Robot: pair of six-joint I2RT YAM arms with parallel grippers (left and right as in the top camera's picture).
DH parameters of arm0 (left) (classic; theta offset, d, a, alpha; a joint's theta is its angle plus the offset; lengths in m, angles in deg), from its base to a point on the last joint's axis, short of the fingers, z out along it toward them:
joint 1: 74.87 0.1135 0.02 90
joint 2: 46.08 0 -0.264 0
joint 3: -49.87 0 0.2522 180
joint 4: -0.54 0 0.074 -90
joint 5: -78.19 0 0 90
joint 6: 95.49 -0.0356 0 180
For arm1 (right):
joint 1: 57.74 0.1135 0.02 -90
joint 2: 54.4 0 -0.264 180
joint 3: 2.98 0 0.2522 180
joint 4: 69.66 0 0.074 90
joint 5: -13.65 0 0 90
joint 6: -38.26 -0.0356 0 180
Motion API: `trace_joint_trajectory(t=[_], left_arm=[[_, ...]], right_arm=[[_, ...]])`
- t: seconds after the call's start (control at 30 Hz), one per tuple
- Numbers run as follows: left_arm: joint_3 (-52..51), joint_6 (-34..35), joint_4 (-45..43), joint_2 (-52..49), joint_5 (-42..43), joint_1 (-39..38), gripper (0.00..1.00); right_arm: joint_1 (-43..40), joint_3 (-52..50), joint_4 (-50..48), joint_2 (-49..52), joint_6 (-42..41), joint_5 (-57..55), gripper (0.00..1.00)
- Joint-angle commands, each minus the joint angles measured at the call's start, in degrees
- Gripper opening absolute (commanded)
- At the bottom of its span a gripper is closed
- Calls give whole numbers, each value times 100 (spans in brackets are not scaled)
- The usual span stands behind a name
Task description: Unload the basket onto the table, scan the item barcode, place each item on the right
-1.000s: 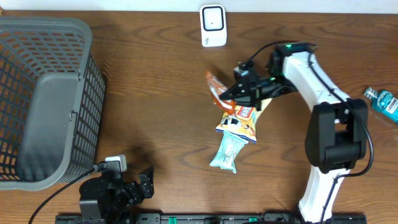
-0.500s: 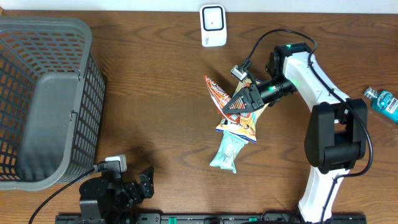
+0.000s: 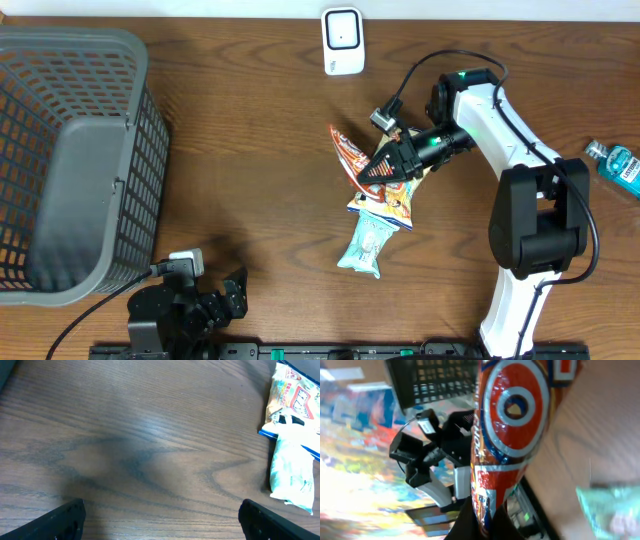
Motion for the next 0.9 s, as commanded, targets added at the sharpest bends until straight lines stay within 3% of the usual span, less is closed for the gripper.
trace_joint_trajectory(t=[0.0, 0.1, 0.37, 0.5, 0.7, 0.87], left_arm=[[-26, 52, 57, 7, 70, 4, 98], [-26, 50, 57, 7, 70, 4, 98], [-26, 50, 57, 7, 70, 4, 98], [-26, 50, 57, 7, 70, 4, 98], [-26, 50, 57, 7, 72, 4, 98], [-26, 50, 57, 7, 72, 4, 98]], right_arm=[[-96, 42, 2, -144, -1121, -990, 1], [-122, 37, 2, -144, -1668, -1239, 1], [-116, 35, 4, -155, -2181, -1329, 1], [-197, 35, 2, -155, -2909, -1187, 1], [-286, 35, 2, -155, -4328, 708, 1], [-289, 37, 2, -155, -4682, 2065, 1]])
